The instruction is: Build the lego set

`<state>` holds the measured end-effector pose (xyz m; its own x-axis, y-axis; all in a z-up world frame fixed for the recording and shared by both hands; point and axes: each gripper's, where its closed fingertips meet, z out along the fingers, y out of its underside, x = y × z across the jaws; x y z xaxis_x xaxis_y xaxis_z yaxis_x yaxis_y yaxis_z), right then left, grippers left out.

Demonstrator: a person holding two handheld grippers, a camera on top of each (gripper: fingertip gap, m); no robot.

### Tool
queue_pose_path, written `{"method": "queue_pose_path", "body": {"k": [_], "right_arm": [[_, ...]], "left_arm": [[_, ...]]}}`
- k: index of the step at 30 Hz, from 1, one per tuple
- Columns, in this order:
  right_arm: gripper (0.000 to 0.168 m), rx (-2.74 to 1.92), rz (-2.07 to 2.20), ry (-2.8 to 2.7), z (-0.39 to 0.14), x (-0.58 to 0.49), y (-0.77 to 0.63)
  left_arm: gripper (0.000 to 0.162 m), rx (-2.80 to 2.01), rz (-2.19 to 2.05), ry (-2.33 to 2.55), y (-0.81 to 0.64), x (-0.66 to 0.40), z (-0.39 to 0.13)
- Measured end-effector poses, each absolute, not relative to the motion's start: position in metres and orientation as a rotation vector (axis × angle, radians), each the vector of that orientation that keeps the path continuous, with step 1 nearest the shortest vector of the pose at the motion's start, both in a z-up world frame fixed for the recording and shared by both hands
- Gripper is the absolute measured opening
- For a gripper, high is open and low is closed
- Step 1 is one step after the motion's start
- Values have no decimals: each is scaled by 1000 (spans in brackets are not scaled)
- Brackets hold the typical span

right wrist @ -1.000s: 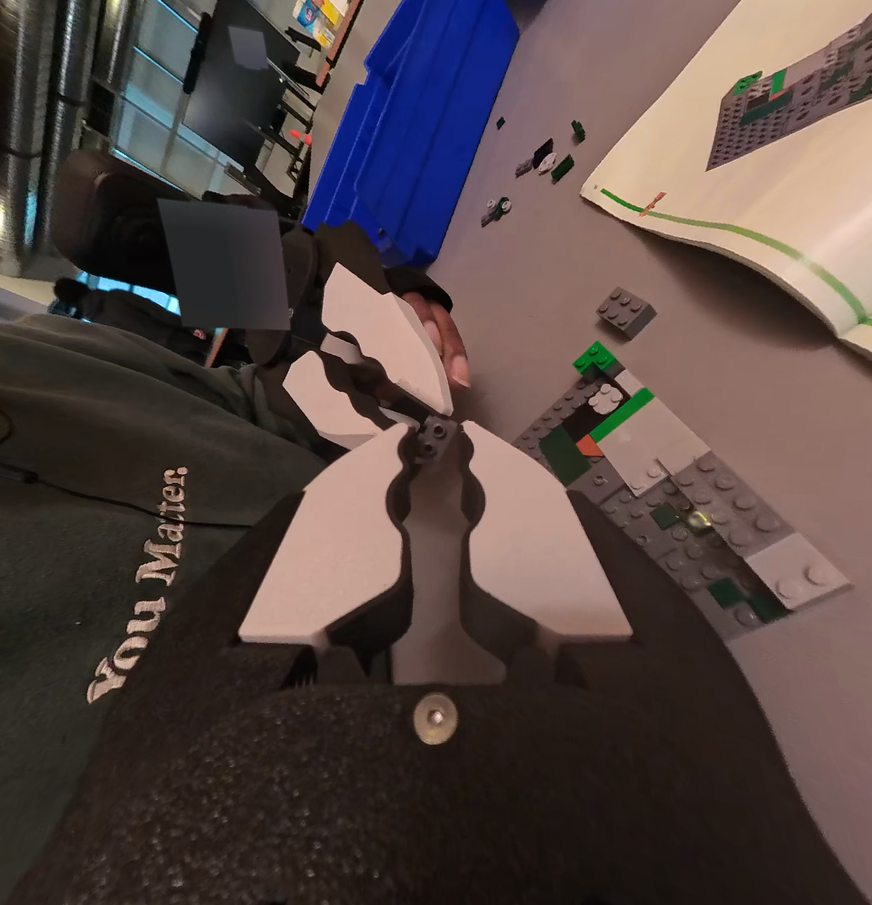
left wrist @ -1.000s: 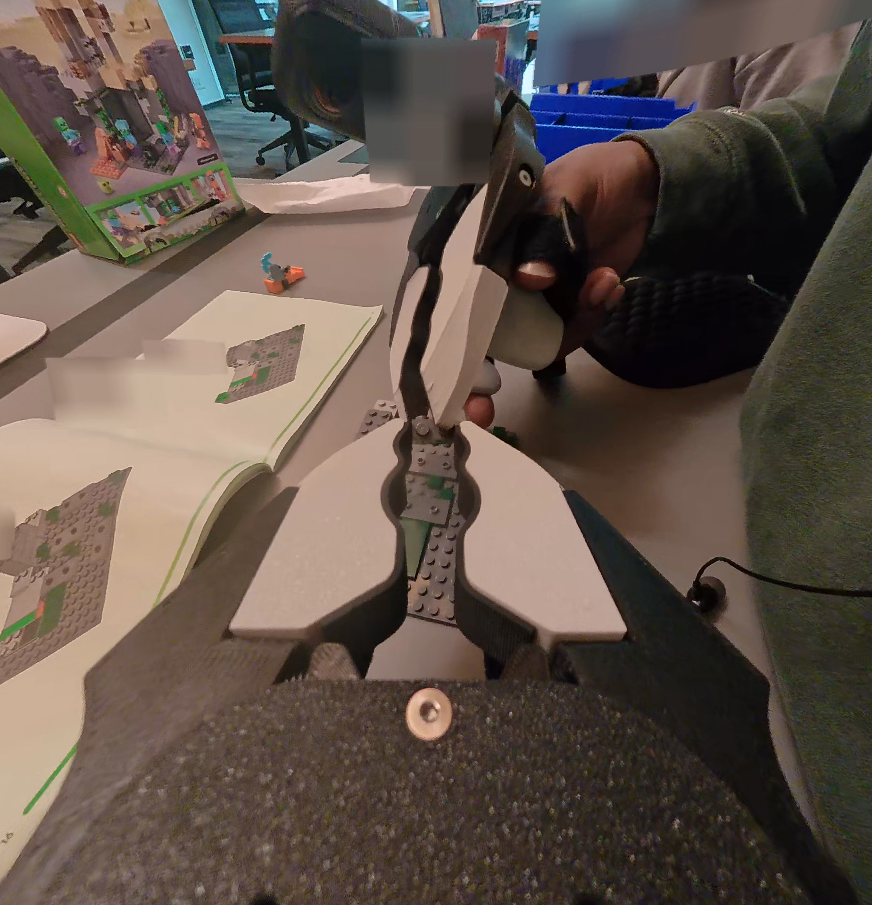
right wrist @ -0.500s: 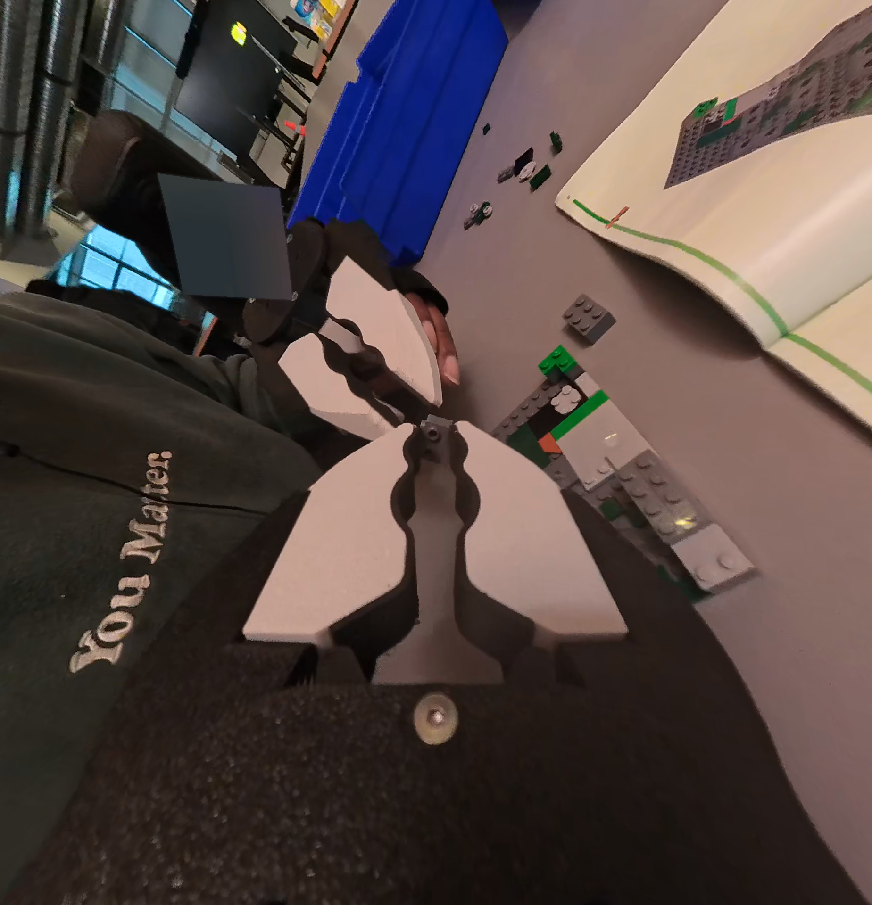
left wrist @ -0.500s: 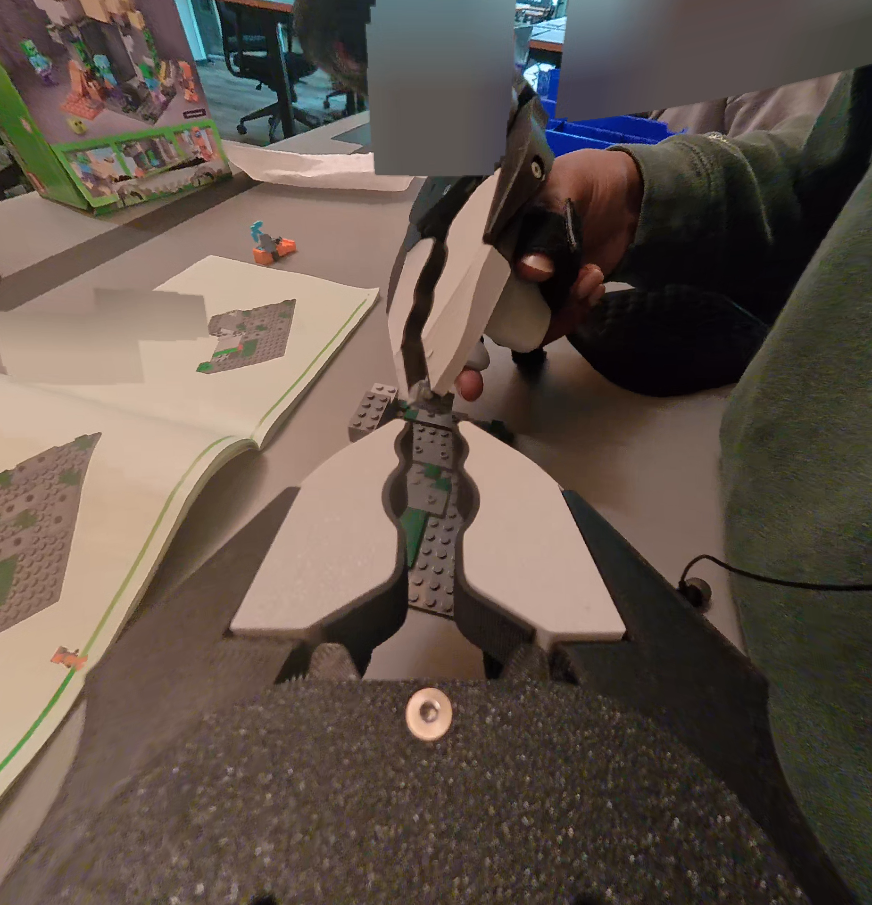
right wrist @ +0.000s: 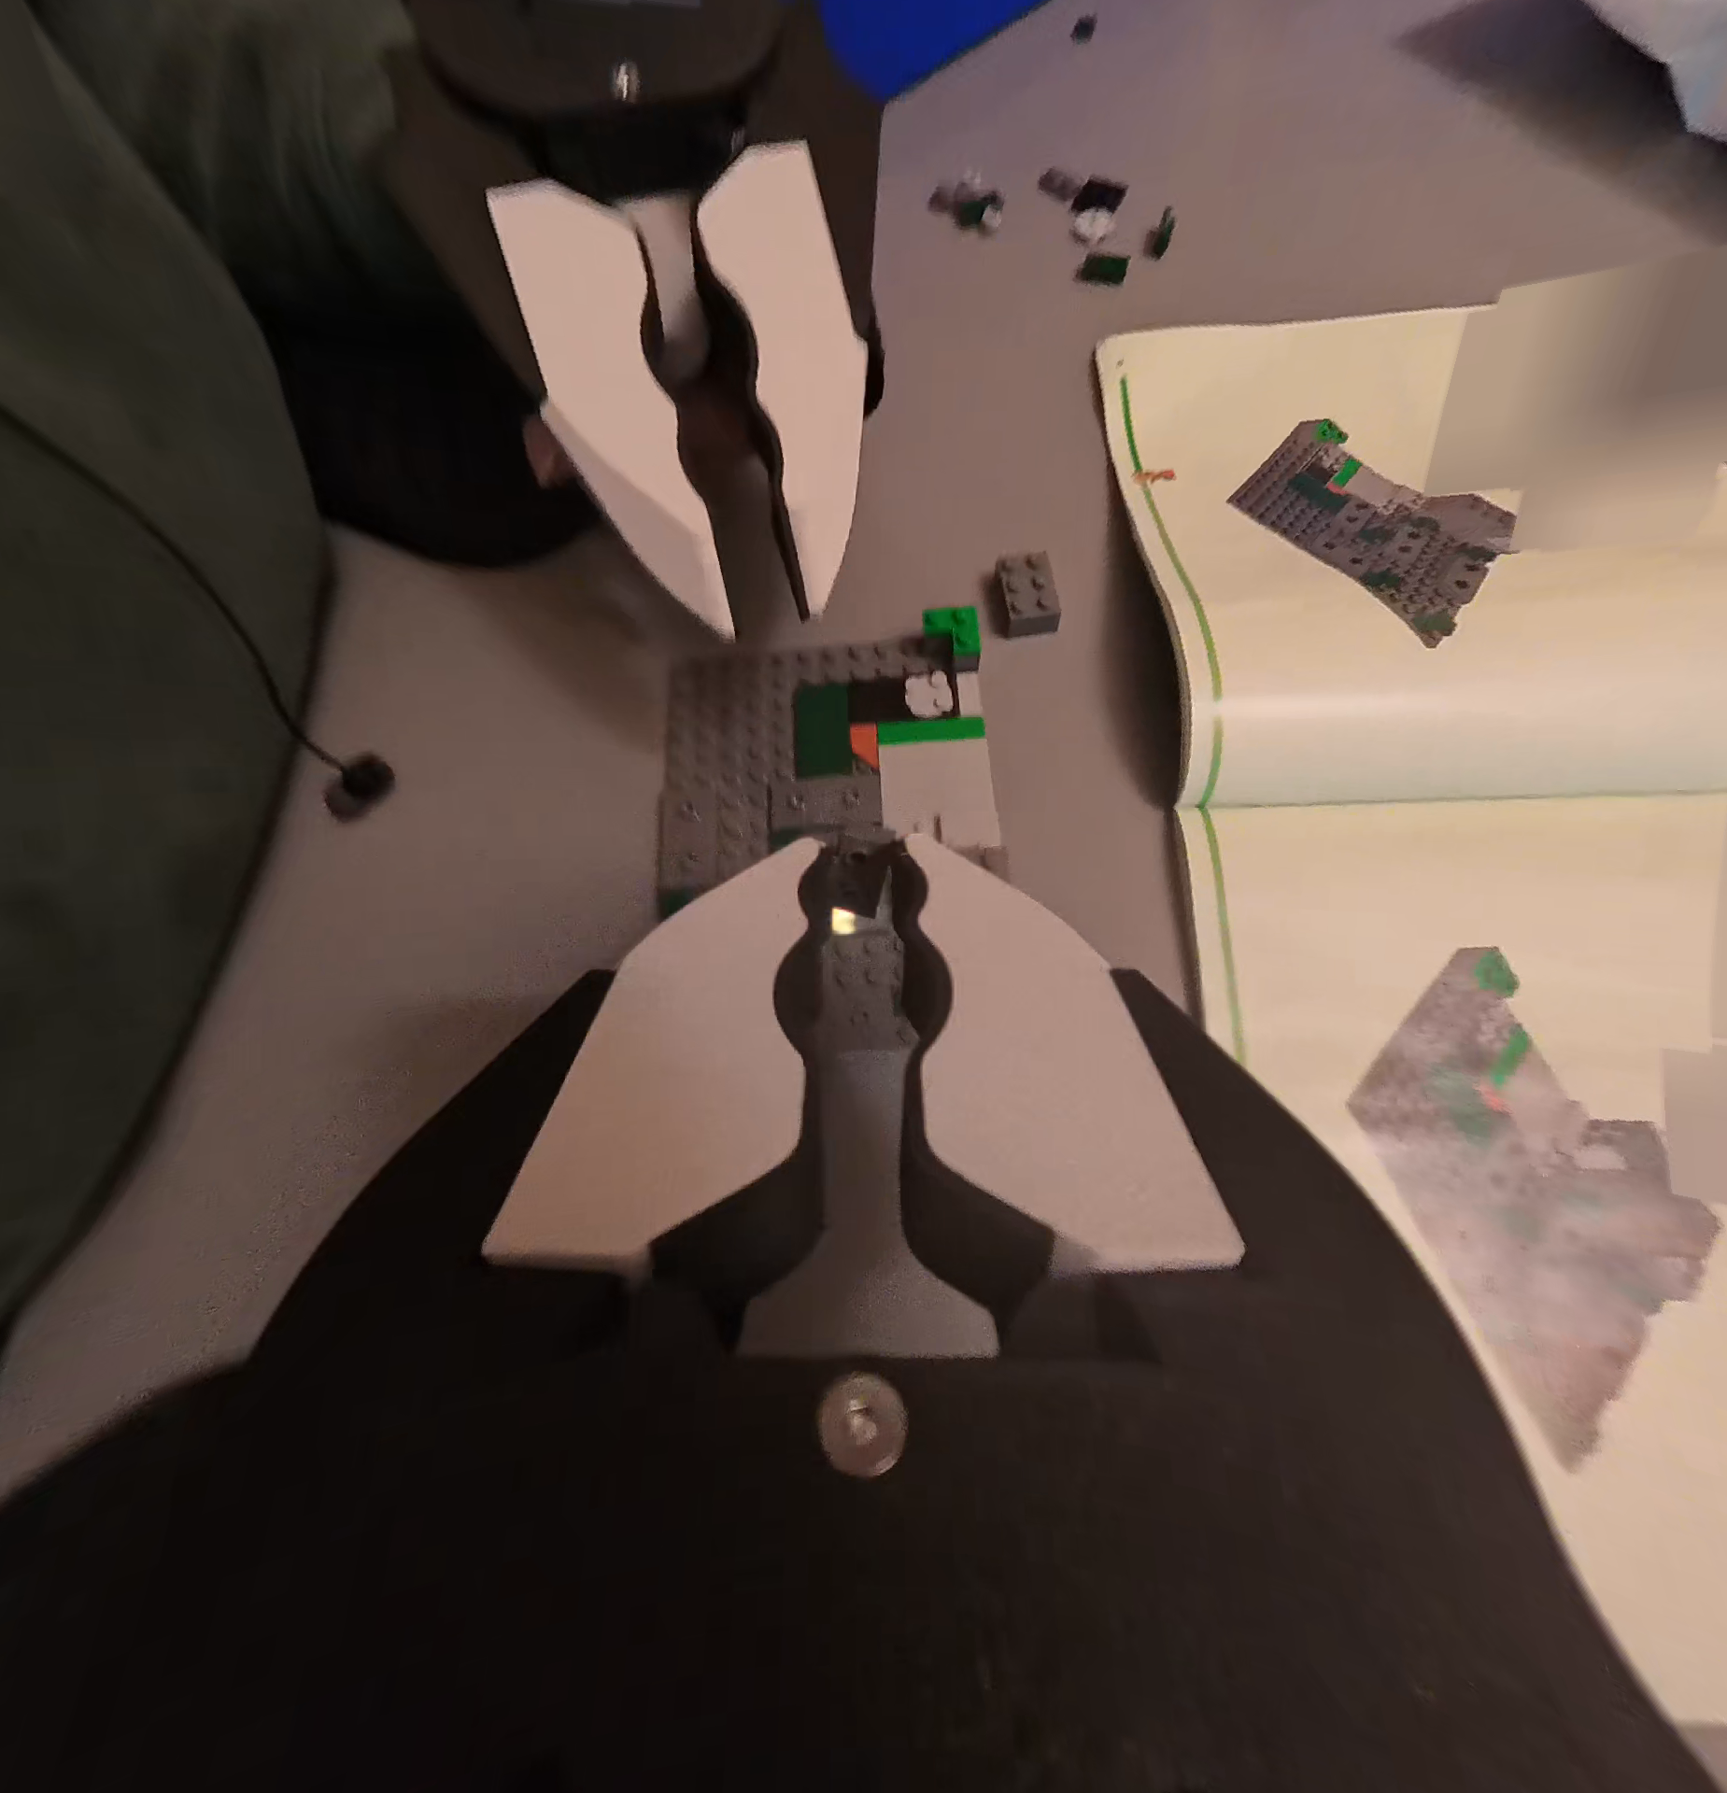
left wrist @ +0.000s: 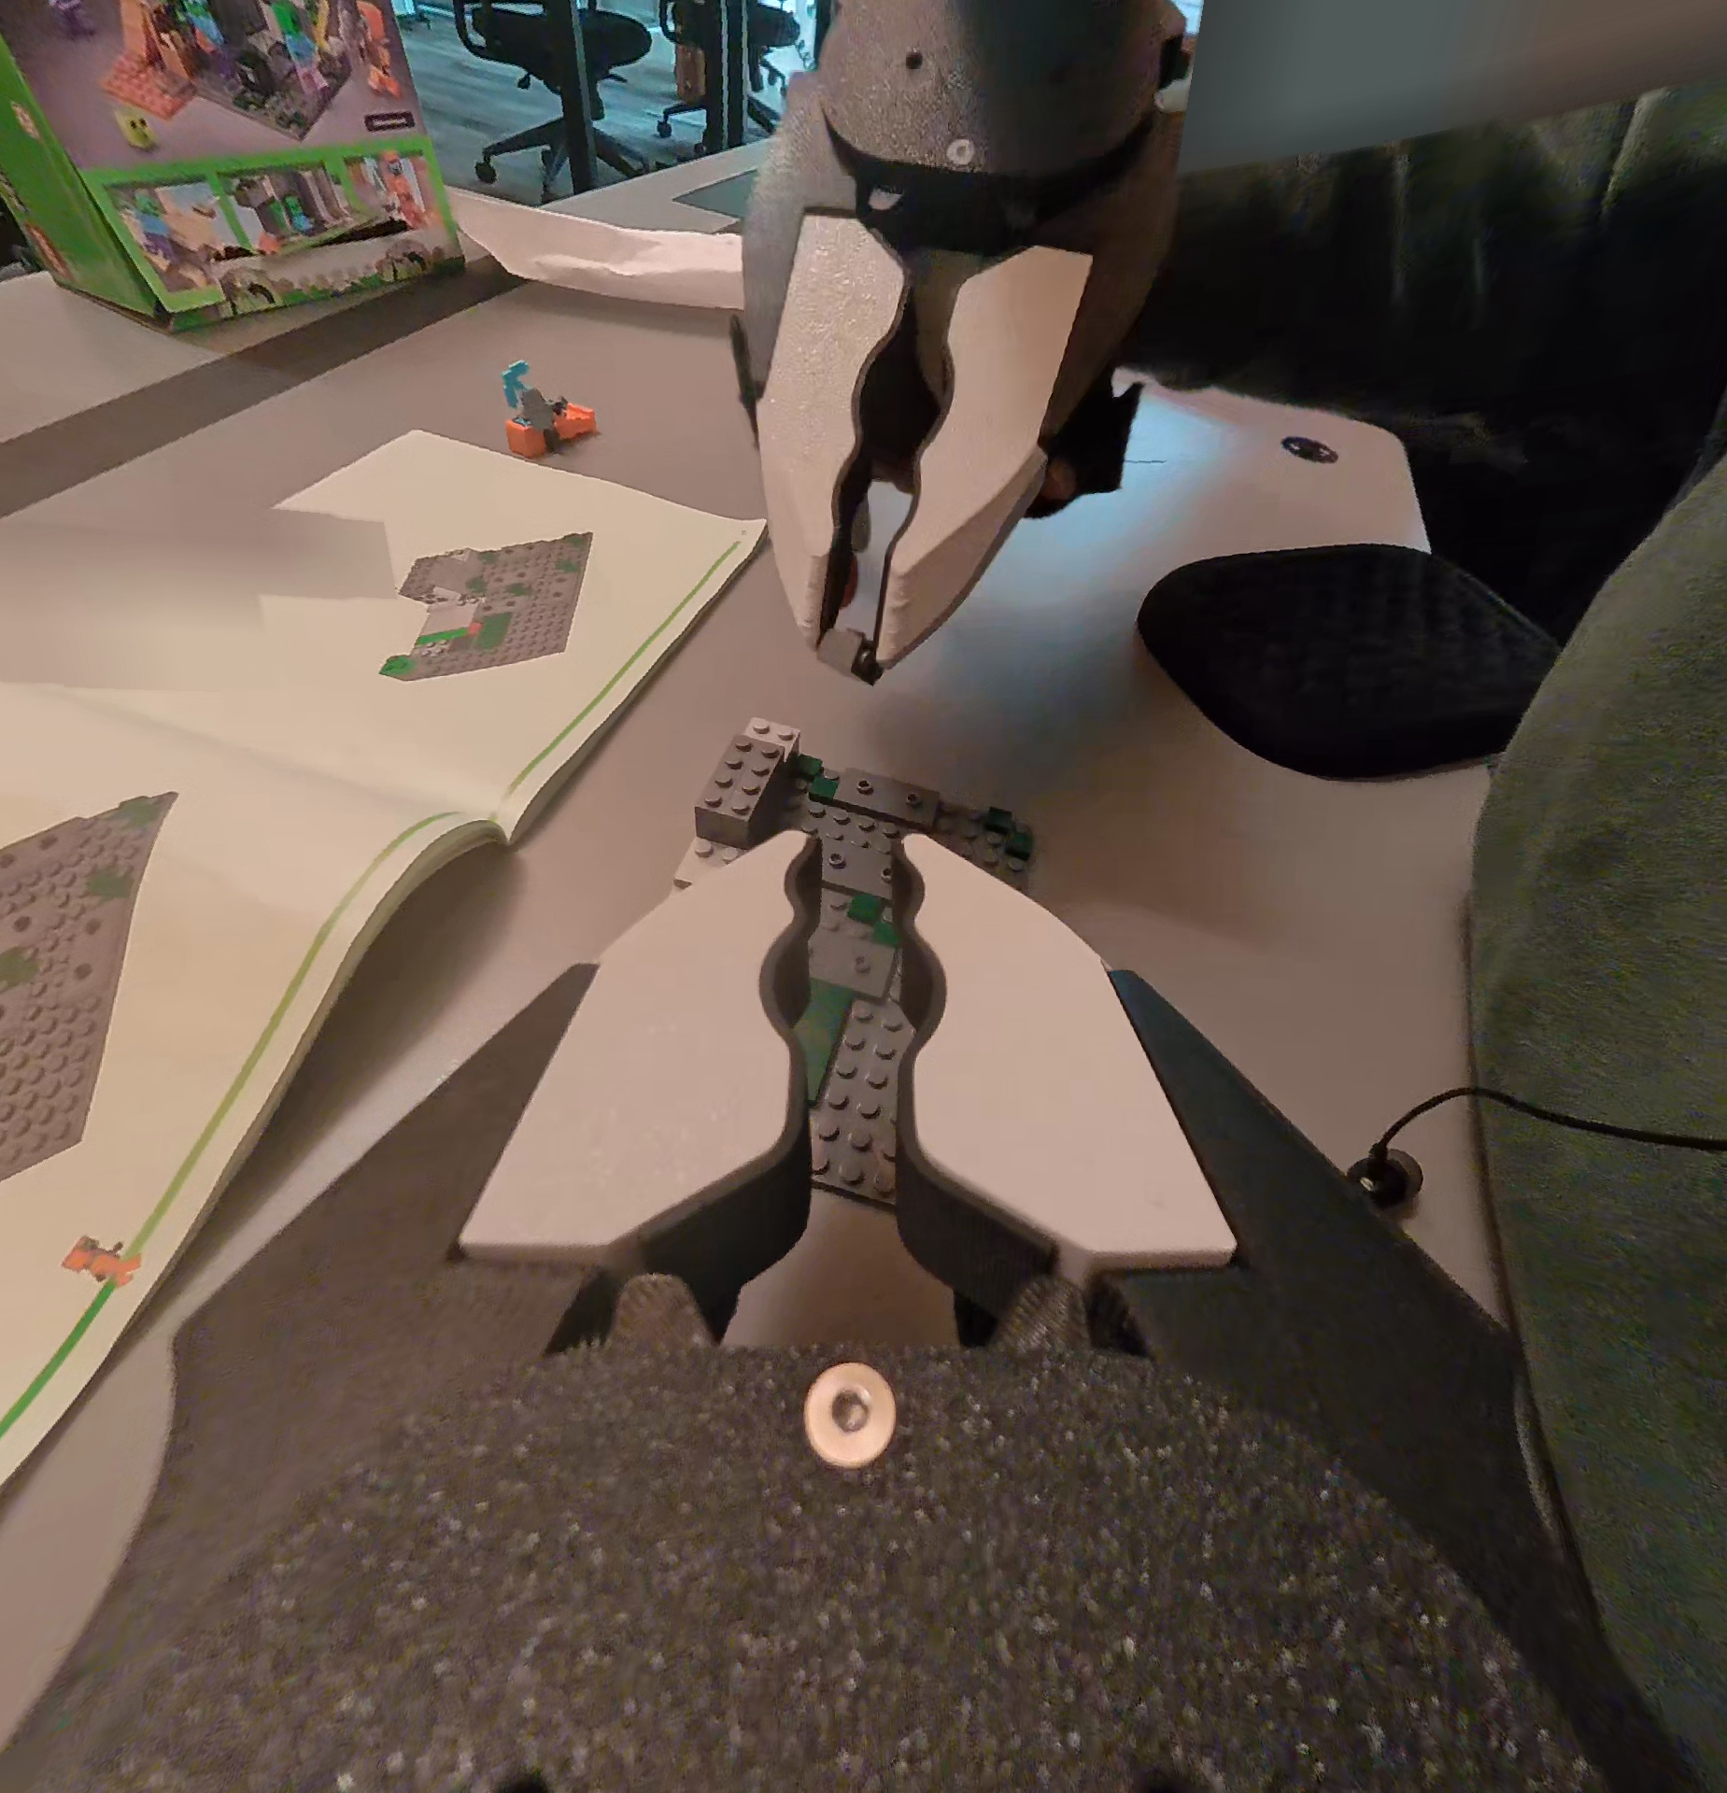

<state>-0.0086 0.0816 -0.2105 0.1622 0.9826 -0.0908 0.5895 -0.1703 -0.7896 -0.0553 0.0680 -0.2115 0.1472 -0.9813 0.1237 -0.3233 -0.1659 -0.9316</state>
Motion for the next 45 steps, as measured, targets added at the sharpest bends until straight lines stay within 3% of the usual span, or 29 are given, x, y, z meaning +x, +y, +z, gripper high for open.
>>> {"method": "queue_pose_path", "body": {"k": [11, 22, 33, 45], "right_arm": [[11, -1566, 349, -2118, -242, 13, 96], [12, -1362, 253, -2356, -250, 4, 101], [25, -1448, 217, -2199, -246, 11, 101], [22, -2070, 336, -1353, -261, 10, 84]], "left_arm": [[12, -1651, -1022, 1313, 67, -56, -219], [12, -1673, -1023, 1304, 72, -61, -223], [12, -1673, -1021, 1317, 72, -64, -225], [12, -1665, -1020, 1338, 70, -64, -225]]}}
